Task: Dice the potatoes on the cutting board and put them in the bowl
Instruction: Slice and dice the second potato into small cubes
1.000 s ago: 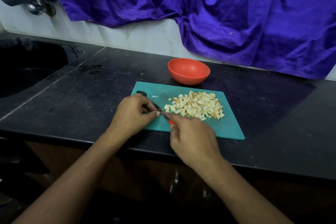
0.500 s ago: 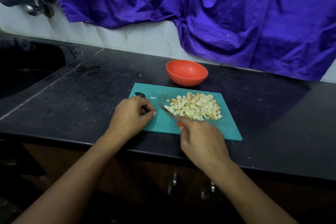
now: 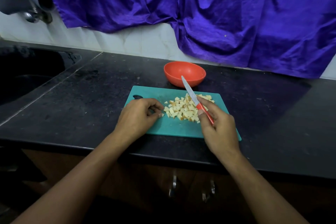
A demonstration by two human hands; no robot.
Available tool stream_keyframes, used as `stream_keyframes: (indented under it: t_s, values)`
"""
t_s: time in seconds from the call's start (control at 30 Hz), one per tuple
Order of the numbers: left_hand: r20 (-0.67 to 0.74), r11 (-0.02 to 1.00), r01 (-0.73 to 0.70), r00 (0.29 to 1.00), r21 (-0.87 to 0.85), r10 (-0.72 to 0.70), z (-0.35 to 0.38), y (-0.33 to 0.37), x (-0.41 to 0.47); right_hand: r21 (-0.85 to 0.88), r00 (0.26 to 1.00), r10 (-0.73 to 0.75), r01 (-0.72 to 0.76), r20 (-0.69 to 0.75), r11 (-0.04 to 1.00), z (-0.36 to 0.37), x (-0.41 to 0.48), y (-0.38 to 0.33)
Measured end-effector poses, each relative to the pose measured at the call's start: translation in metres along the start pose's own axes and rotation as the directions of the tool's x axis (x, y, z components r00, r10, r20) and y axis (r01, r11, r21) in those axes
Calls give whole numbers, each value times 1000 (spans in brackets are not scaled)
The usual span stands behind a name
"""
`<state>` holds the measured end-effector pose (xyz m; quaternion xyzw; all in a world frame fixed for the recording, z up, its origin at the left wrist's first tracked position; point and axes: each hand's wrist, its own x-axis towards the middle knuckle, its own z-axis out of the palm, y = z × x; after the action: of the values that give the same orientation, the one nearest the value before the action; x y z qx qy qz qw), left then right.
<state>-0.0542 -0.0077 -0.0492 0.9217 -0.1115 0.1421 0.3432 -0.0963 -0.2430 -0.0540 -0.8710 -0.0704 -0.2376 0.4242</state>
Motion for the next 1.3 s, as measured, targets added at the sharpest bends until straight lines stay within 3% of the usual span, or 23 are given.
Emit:
stream_keyframes:
  t_s: [0.13,0.23,0.33,0.4,0.73,0.97,1.1,1.2,1.3]
  values:
    - [-1,999,-33,999,23,33,12,15,19,232,992,83,-59,-97,971,-2,2,4]
    - [15,988,-138,990,65,138,17,33,31,388,967,180,-99,-178,916,-6,5,5]
    - [213,959,-239,956,153,204,22,47,42,502,937,286,-151,-202,851,-7,11,14]
    - [259,952,-248,946,182,197,25,50,47,529,938,293,-157,-184,834,-6,12,15]
    - [129,989,-139,983,54,132,17,38,49,608,938,296,-131,-178,783,-7,11,18]
    - [149,974,-98,987,204,68,11,46,57,649,930,315,-121,-191,751,-10,11,16]
    - [184,959,-204,968,195,168,22,69,68,696,914,356,-128,-193,706,-11,12,16]
    - [321,915,-367,898,170,300,37,88,80,721,895,393,-130,-209,681,-12,12,16]
    - [435,891,-409,851,197,295,49,96,88,747,862,441,-117,-252,655,-17,12,13]
